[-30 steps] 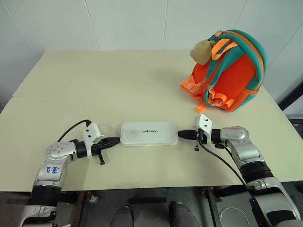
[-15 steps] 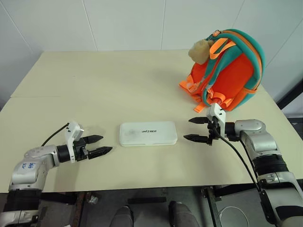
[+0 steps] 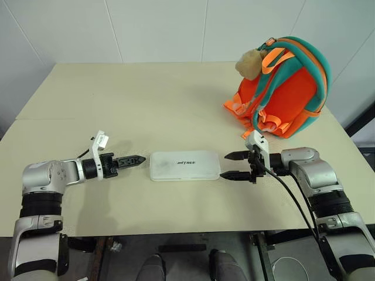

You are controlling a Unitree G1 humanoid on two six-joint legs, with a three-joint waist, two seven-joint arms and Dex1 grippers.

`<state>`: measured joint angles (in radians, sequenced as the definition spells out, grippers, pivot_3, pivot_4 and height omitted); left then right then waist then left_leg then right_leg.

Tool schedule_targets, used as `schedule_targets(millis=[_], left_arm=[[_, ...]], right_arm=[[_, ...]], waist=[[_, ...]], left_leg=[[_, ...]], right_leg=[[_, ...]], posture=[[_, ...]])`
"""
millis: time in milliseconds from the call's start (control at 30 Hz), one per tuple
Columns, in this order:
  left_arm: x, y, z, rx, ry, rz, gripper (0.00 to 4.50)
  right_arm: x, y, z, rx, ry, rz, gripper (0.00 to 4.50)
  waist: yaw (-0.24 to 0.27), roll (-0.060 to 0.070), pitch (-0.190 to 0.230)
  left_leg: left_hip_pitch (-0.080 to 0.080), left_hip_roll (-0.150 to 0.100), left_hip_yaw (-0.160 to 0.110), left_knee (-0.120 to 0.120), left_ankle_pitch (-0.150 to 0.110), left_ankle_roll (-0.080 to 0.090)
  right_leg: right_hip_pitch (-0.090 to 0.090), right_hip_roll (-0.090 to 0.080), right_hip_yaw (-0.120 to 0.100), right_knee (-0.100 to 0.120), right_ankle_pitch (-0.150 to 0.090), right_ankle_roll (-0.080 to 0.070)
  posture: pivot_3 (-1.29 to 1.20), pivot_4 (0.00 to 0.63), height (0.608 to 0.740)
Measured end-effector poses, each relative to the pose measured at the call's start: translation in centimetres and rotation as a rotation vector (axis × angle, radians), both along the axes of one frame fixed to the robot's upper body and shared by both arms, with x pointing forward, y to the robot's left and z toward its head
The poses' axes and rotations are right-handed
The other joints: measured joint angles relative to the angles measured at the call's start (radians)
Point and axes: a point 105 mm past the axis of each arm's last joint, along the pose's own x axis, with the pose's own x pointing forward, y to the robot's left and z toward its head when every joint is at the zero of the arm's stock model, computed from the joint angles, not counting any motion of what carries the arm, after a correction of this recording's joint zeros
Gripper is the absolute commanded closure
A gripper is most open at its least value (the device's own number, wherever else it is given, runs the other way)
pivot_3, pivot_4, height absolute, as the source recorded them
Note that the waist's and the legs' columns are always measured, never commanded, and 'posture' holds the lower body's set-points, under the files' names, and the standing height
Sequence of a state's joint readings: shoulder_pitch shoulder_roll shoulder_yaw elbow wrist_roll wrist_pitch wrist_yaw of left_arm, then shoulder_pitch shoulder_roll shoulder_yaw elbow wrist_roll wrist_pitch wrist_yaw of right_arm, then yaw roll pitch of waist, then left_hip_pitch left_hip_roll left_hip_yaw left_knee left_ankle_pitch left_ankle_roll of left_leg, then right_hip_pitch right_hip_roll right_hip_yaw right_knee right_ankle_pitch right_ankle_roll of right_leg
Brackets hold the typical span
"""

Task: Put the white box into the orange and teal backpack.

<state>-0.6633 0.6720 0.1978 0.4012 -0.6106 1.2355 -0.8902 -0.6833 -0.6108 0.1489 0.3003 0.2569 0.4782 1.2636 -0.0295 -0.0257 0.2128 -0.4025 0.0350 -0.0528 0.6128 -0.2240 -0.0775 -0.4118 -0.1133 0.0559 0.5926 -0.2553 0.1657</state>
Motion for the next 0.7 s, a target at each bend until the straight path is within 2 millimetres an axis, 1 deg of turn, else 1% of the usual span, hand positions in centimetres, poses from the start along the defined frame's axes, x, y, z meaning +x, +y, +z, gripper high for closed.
schedule_targets(millis=[33,167,233,700], left_arm=[[-0.2,-0.5,0.0,-0.028,0.028,-0.017,0.01],[-0.9,-1.2,-0.1,-0.070,0.107,-0.049,0.01],[-1.1,-1.5,-0.2,-0.084,0.127,-0.059,0.01],[-1.0,-3.3,-0.4,-0.133,0.170,-0.106,0.01]], right_arm=[[0.0,0.2,-0.1,-0.001,0.003,0.006,0.00],[-0.1,0.3,-0.2,0.000,0.004,0.010,0.00],[-0.1,0.7,-0.2,0.010,0.005,0.017,0.00],[-0.1,3.6,-0.1,0.059,-0.062,0.106,0.00]], waist=[[0.000,0.000,0.000],[-0.001,0.000,0.000],[-0.001,0.000,0.000],[0.001,0.000,0.000]], left_leg=[[0.000,0.000,0.000,0.000,0.000,0.000],[0.000,0.000,0.000,0.000,0.000,0.000],[0.000,0.000,0.000,0.000,0.000,0.000],[0.000,0.000,-0.001,0.000,0.000,-0.001]], right_leg=[[0.000,0.000,0.000,0.000,0.000,0.000],[0.000,0.000,0.000,0.000,0.000,0.000],[0.000,0.000,0.000,-0.001,0.000,0.000],[0.000,0.000,0.000,-0.001,0.000,0.000]], posture=[[0.00,0.150,0.740],[0.00,0.150,0.740],[0.00,0.150,0.740],[0.00,0.150,0.740]])
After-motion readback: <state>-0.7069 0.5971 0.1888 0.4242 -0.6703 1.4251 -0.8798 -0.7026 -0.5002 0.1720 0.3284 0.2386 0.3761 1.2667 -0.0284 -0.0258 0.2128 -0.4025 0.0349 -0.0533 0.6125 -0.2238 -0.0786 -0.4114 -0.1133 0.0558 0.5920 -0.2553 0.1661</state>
